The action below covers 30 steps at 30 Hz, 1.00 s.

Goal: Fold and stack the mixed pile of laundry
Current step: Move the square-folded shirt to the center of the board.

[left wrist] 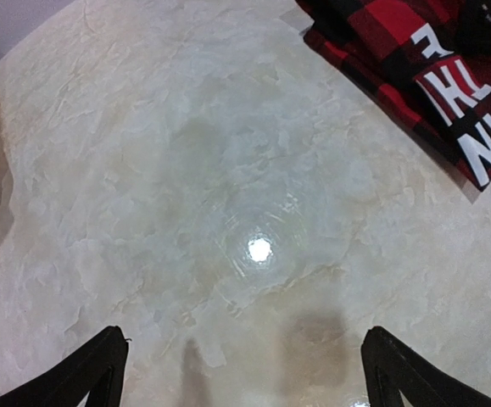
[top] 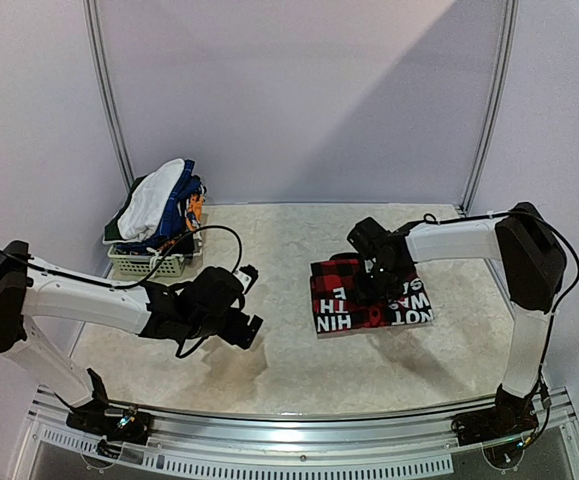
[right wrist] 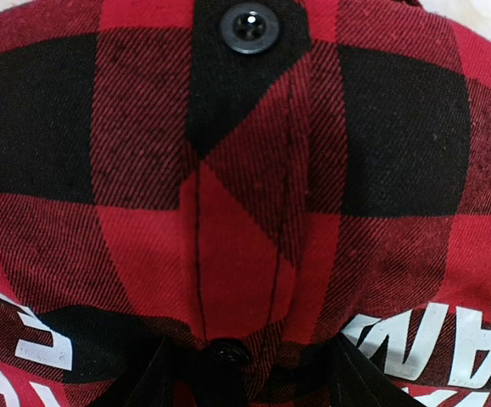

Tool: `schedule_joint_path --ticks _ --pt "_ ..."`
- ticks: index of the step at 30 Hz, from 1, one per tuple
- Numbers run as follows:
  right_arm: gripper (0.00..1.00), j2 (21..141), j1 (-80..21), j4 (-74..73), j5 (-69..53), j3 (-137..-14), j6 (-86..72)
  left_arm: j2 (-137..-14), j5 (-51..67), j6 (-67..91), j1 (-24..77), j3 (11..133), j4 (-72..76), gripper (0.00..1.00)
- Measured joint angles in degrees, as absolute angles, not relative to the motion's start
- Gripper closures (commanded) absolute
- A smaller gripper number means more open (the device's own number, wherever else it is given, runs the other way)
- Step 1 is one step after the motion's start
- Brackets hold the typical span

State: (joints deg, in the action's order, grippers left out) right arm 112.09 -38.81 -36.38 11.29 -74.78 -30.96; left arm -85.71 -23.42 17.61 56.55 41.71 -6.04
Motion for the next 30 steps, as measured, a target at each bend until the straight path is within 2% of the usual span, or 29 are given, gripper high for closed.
schedule_joint_path --ticks 11,30 --pt "0.39 114.89 -31.35 -35.24 10.35 -78.85 -28.62 -85.71 -23.42 17.58 56.55 41.69 -5.65 0.02" --pt "0.39 129.75 -15.46 -44.23 10.35 -103.90 -18.96 -84.31 -23.42 17.67 56.55 40.16 -5.30 0.02"
